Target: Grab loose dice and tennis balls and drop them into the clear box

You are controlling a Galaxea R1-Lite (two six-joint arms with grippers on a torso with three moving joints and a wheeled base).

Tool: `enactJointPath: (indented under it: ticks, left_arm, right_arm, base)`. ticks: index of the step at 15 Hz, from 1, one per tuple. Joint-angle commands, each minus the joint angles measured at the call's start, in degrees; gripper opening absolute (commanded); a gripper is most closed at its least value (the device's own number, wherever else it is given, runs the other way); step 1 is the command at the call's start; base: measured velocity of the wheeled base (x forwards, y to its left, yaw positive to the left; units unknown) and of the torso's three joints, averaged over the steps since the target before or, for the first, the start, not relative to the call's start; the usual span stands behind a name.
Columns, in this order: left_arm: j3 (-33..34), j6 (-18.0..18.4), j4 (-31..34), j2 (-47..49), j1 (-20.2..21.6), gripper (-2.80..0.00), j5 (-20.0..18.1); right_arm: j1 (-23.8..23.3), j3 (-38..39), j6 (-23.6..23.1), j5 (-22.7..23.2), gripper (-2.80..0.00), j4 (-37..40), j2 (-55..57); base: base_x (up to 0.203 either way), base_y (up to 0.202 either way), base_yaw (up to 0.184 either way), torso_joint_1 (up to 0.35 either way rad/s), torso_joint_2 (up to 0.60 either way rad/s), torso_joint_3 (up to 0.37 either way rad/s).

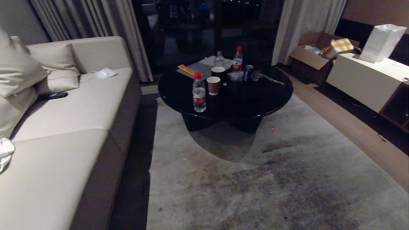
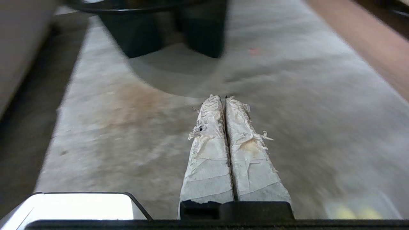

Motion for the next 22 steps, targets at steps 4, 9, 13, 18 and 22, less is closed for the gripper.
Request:
enactJointPath:
  ticks: [4,9,13,18,22]
  left_arm:
    - [0.09,-0.07,-0.09,0.09,0.04,-2.8,0.06]
    - [0.09,-0.16,-0.09,0.09,0.02,-2.8,0.06]
    - [0.09,-0.16,-0.09,0.09,-0.04,-2.8,0.06]
    - [0.09,-0.16,-0.09,0.09,-0.05,-2.8,0.06]
    - [0.09,0.0,0.0,0.09,-0.04,-2.8,-0.03]
  right_arm:
    - [-0.07,-0.01,0.04,0.02,-2.8,-0.04,0.09]
    - [0.02,-0.01,0.13,0.02,-2.8,-0.03,0.09]
    - [-0.03,-0.01,0.09,0.02,-2.8,0.01,0.09]
    - [-0.02,-0.01,0.09,0.02,-2.8,0.05,0.09]
    - [0.01,-0.01,0.04,0.02,-2.8,-0.04,0.09]
  base:
    - [0.0,-0.005,0.141,0.001,0.0,0.003]
    - [0.0,0.0,0.011,0.0,0.0,0.001]
    - [-0.17,-0.001,-0.002,0.005,0.0,0.001]
    - [-0.182,0.0,-0.002,0.001,0.0,0.001]
    - [-0.182,0.0,0.001,0.0,0.0,0.004]
